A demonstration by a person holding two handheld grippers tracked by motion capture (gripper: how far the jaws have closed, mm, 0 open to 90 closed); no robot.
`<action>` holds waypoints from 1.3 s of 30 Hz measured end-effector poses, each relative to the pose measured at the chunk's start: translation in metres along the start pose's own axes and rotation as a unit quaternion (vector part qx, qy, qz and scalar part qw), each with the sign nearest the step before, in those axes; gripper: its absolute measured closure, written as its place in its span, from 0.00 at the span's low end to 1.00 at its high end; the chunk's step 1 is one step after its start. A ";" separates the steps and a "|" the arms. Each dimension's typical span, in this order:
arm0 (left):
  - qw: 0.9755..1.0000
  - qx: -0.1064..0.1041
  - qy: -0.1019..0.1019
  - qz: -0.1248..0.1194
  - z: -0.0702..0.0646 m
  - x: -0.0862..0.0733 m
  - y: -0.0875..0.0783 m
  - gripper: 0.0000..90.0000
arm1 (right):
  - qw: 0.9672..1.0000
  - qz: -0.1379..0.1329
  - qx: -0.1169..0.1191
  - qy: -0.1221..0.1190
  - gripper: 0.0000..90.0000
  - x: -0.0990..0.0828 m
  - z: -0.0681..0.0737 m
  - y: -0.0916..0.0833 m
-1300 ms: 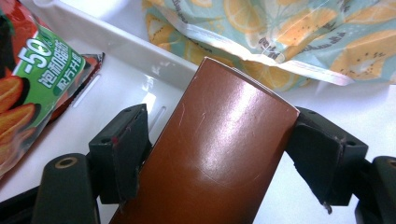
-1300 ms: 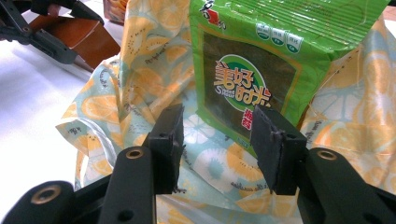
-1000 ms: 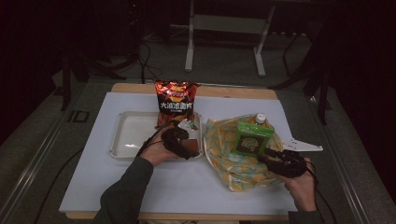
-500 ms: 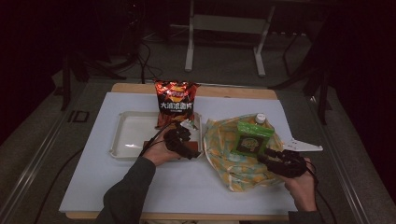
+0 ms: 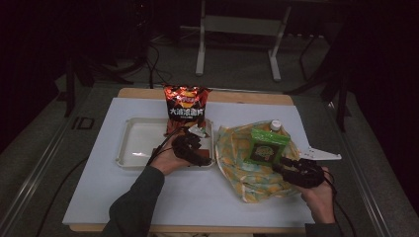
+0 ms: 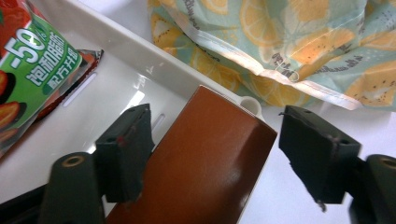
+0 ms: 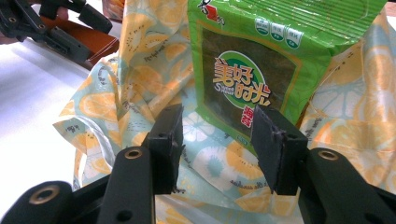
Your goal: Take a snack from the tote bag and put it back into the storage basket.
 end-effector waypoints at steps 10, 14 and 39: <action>1.000 -0.001 -0.002 -0.006 0.001 -0.001 -0.003 0.33 | 1.000 0.001 0.000 -0.001 0.60 0.000 0.000 0.001; 1.000 0.001 -0.003 -0.010 0.001 -0.002 -0.005 0.33 | 1.000 0.000 -0.001 -0.003 0.59 -0.001 0.000 0.001; 0.993 0.058 -0.002 -0.100 -0.021 -0.009 -0.038 0.34 | 1.000 0.006 -0.005 -0.012 0.61 -0.001 0.001 0.002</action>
Point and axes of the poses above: each handheld gripper's, and its own axes: y roughly forward along the jaws, x roughly out of its top, z roughly to its left, the point moved 2 cm from there along y, roughly forward along the jaws, and after that the axes turned 14 degrees about -x, right-handed, at the moved point
